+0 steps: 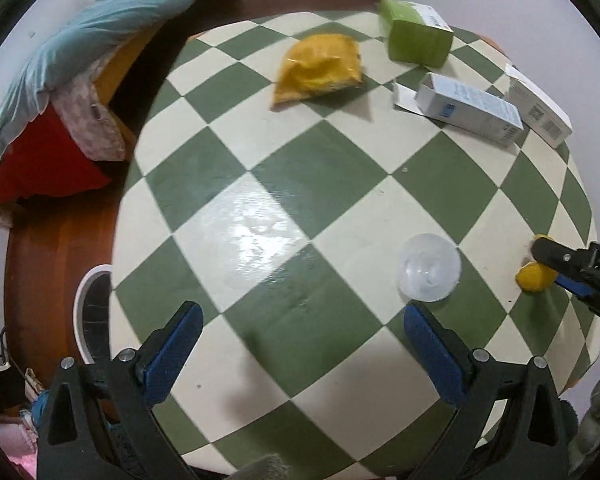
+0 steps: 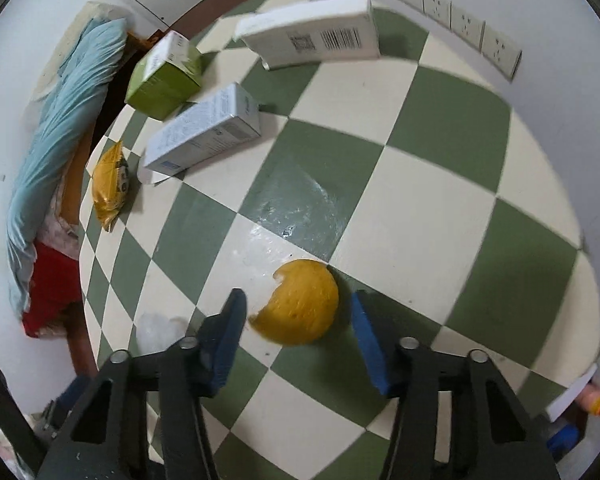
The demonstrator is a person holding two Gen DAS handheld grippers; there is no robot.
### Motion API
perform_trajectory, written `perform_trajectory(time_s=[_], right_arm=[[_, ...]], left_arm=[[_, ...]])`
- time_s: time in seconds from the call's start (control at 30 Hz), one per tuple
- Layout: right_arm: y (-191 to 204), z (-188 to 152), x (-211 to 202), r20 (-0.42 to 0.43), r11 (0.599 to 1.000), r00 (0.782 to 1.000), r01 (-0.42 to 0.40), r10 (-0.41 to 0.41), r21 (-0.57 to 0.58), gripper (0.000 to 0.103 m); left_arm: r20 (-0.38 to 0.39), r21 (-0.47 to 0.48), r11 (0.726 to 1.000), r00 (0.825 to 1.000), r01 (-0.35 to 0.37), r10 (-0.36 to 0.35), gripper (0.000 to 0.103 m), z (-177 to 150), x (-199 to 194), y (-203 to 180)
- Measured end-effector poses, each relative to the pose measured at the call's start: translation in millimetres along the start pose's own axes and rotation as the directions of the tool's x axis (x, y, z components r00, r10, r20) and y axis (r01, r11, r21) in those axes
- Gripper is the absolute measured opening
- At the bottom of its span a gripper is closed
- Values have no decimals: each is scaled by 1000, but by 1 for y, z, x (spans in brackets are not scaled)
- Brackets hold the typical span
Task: Collect trash
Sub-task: 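Grasp the orange peel with the right tool while the left tool grasps the plastic cup, then carry the orange peel and plastic cup over the bin with both tools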
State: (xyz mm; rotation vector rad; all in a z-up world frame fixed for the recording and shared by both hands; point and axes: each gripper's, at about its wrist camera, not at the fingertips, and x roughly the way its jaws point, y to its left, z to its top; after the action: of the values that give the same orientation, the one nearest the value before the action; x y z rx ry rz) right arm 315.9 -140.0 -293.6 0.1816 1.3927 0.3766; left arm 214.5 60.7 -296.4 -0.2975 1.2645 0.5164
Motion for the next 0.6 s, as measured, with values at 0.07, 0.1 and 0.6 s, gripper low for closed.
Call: perform_trajectory(time_s=[0.07, 0.1, 0.6], right_arm=[[2, -1, 3, 16, 1000, 1000, 2, -2, -22, 40], [5, -2, 4, 15, 999, 1000, -7, 7, -41, 39], [-21, -4, -24, 74, 988, 988, 138, -133, -74, 36]], left_arm=[[0, 3, 1000, 1000, 22, -22, 103, 2, 0, -5], [2, 8, 999, 999, 34, -34, 103, 3, 0, -8], [-37, 140, 984, 994, 108, -104, 75, 19, 23, -71]])
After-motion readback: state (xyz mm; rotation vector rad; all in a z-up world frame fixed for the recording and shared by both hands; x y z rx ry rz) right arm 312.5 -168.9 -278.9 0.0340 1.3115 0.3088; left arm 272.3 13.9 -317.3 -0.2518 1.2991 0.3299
